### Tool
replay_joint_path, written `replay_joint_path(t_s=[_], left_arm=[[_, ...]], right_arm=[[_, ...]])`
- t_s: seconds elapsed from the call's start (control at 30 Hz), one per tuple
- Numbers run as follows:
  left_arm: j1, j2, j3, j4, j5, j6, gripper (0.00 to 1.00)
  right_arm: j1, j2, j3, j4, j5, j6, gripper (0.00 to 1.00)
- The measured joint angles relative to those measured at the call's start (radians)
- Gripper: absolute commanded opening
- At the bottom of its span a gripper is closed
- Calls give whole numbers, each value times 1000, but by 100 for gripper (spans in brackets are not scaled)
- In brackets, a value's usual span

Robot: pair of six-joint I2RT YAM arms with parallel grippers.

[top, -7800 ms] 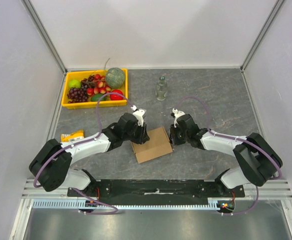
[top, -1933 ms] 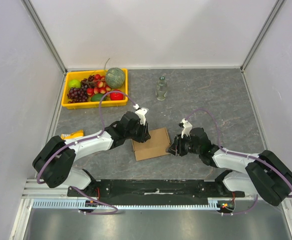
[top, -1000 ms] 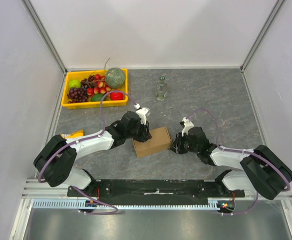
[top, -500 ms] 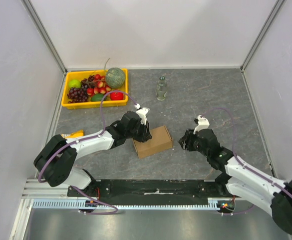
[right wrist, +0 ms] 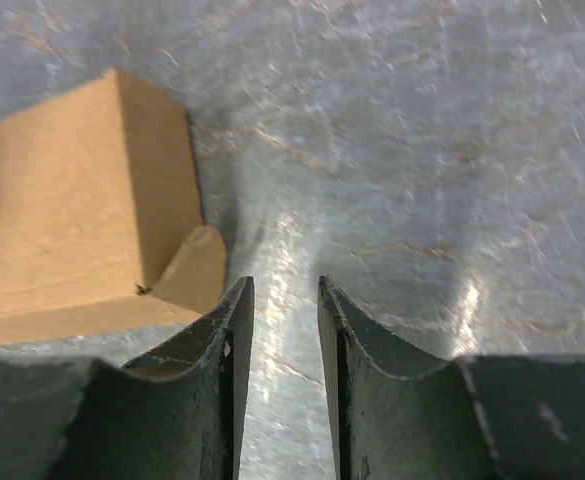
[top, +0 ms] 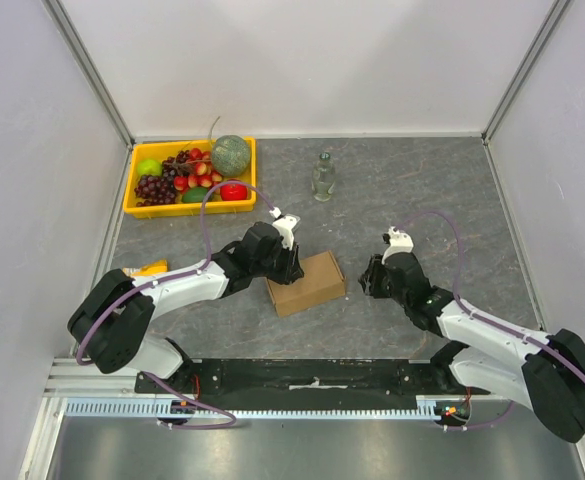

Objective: Fold the paper box

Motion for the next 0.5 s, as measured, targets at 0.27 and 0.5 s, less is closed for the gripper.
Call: replay_joint_path(t_s=[0.27,0.5], left_arm=[[0,4,1,0,0,0,27],[0,11,5,5,7,0,27]], right_arm=[[0,63,-4,203,-49,0,30],[0,150,-4,292,-81,-12,28]])
